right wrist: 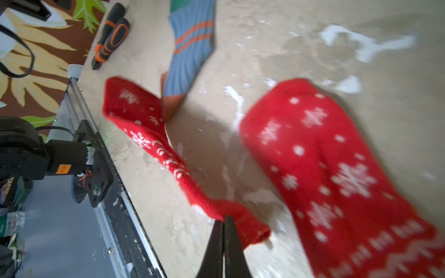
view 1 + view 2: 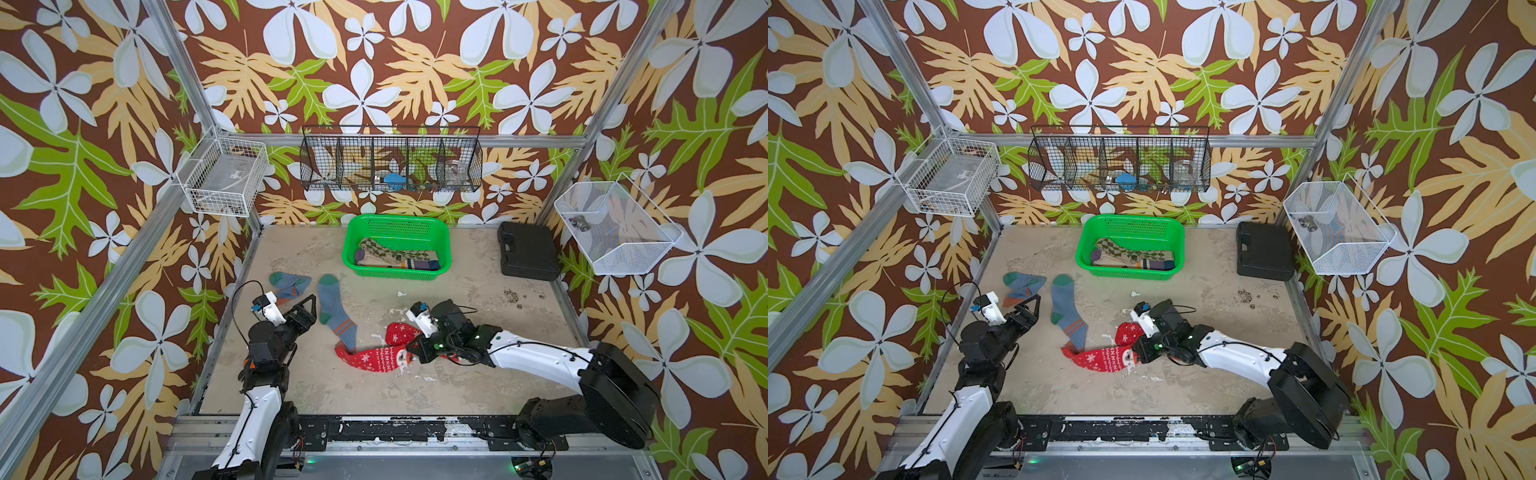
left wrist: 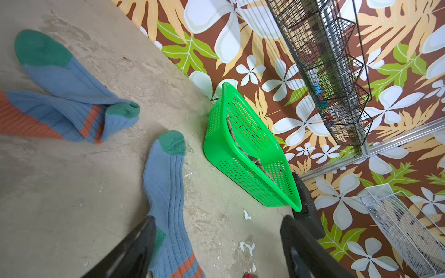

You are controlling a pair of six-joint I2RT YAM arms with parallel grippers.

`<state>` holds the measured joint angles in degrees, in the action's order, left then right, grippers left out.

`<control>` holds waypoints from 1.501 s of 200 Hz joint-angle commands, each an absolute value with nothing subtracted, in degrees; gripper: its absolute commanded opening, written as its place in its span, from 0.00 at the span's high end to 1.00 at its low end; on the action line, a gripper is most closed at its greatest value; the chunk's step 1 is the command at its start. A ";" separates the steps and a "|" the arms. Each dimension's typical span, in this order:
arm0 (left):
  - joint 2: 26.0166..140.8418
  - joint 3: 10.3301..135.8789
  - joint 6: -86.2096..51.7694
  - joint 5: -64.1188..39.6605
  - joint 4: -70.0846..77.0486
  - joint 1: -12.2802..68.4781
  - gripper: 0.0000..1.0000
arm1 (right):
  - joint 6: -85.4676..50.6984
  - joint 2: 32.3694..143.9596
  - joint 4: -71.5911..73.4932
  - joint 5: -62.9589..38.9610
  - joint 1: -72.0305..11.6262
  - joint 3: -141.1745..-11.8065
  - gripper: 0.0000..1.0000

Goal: Place the socks together as a pair
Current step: Pick up the sock from the center of the board, then place the sock at the center of the board, then pick up the sock from the center of the board.

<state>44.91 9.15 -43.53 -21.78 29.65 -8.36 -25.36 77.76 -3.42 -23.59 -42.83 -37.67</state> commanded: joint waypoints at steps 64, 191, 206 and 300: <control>47.36 13.03 -37.15 -19.56 24.51 4.40 0.17 | -23.95 71.03 -6.34 -26.87 -34.87 -27.04 1.00; 65.09 19.10 -33.16 -10.70 24.17 26.61 0.16 | -27.07 61.79 -0.30 -29.06 -16.56 -23.97 0.67; 67.97 20.95 -32.45 -10.96 25.00 29.09 0.17 | -27.77 64.99 1.94 -30.38 -17.97 -23.81 0.67; 82.18 31.05 -28.03 -9.34 21.53 34.72 0.16 | -29.23 80.20 15.46 -29.54 -18.78 -21.94 0.68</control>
<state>81.87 29.87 -29.65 -10.61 22.04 34.61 -28.29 75.64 8.71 -28.97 -18.94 -20.95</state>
